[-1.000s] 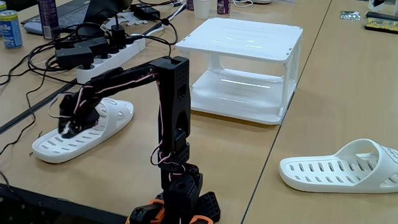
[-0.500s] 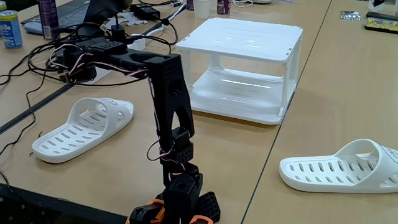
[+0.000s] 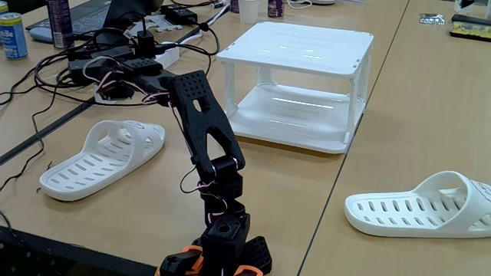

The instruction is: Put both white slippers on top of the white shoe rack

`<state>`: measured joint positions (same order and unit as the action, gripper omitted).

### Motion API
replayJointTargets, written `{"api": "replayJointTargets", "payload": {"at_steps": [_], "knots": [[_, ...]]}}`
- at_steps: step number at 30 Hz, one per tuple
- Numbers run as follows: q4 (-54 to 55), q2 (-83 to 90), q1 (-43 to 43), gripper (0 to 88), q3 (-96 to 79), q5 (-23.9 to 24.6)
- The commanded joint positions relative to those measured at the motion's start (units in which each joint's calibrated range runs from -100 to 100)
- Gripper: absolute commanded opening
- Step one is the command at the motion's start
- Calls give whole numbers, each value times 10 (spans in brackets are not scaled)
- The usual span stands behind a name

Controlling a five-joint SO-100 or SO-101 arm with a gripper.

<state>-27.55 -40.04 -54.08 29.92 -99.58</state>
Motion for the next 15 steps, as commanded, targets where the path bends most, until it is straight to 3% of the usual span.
{"api": "replayJointTargets", "payload": {"at_steps": [1, 9, 15], "knots": [[-5, -12, 20, 7, 38, -4], [-8, -43, 49, 7, -65, -4], [-101, -12, 56, 7, -161, -4]]}}
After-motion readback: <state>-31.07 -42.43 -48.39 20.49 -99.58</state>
